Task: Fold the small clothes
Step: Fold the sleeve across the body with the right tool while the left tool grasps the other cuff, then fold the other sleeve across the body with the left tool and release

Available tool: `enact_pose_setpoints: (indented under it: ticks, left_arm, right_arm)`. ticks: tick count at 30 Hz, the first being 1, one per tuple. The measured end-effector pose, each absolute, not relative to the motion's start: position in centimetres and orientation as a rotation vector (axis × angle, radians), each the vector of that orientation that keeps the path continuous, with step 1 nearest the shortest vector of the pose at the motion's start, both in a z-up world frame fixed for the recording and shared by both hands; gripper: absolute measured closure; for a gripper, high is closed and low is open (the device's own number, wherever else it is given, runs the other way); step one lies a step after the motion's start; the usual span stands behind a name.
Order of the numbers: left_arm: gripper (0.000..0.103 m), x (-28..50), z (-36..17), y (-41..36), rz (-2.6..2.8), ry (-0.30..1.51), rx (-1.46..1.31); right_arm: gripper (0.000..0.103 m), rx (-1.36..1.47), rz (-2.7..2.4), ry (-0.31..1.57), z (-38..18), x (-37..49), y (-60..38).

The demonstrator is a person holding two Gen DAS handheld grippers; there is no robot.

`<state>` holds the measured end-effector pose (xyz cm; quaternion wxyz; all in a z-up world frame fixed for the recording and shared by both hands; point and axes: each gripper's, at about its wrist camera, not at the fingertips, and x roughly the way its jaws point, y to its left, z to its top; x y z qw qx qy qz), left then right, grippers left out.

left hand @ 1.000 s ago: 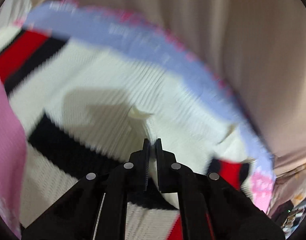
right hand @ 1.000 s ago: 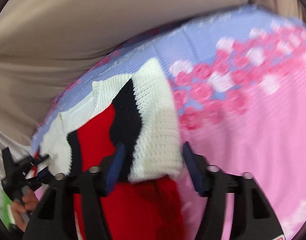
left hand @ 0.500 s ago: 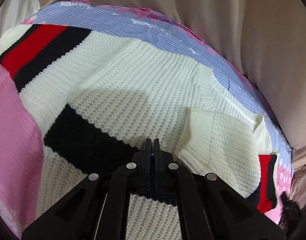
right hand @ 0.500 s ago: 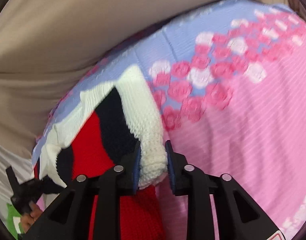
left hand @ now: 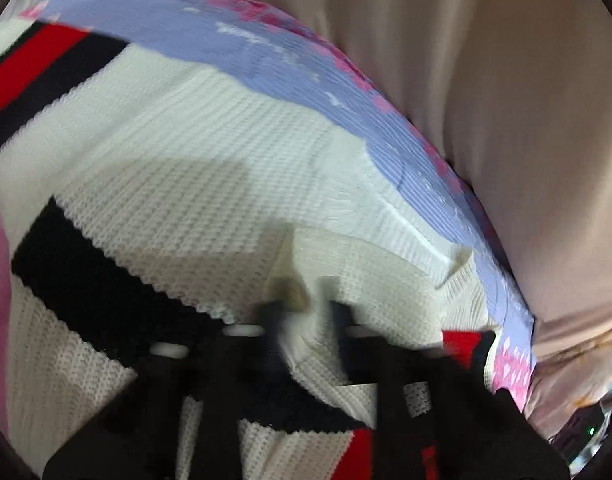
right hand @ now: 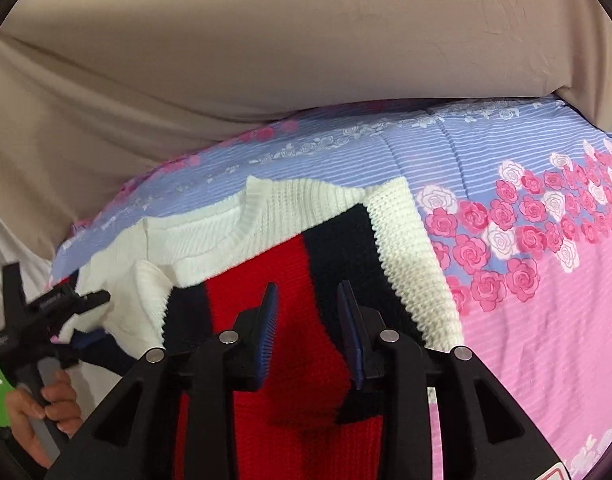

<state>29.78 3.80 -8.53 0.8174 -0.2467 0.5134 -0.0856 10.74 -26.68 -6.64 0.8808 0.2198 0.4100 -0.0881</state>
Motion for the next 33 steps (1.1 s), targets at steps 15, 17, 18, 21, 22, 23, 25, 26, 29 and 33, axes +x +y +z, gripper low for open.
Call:
enact_pose_setpoints:
  ticks: [15,17,18,21,22,23,25,26,29,33]
  left_arm:
    - [0.101,28.1,-9.7,8.4,-0.036,1.075,-0.433]
    - [0.101,28.4,-9.9,8.5,-0.035,1.08,-0.444]
    - [0.101,28.4,-10.0,8.7,-0.038,1.082,-0.452]
    - [0.1,28.2,-10.1,9.0,-0.048,1.08,-0.464]
    - [0.099,28.2,-10.2,8.9,-0.051,1.078,-0.47]
    - [0.099,28.1,-10.2,9.1,-0.056,1.08,-0.485]
    - [0.098,27.9,-9.6,10.5,-0.071,1.081,-0.556]
    - [0.088,27.7,-8.9,11.9,-0.07,1.06,-0.597]
    - [0.044,27.4,-6.6,18.3,0.035,0.942,-0.669]
    - [0.026,29.7,-5.5,31.0,0.306,0.841,-0.696]
  right_arm:
    - [0.089,0.478,-0.19,0.897,-10.9,14.5,-29.2]
    - [0.094,0.43,-0.203,0.954,-12.6,15.1,-29.3]
    - [0.095,0.444,-0.211,0.972,-12.3,15.1,-29.6]
    - [0.098,0.485,-0.212,0.911,-9.3,13.9,-29.4]
    - [0.098,0.471,-0.203,0.888,-8.9,13.5,-28.9]
    - [0.097,0.43,-0.206,0.911,-9.5,13.6,-28.2]
    - [0.098,0.35,-0.23,0.991,-12.4,14.2,-27.1]
    - [0.098,0.334,-0.244,0.988,-12.1,14.1,-26.8]
    - [0.091,0.346,-0.216,0.977,-9.4,13.5,-25.2]
    - [0.075,0.31,-0.148,0.947,-6.4,11.0,-21.2]
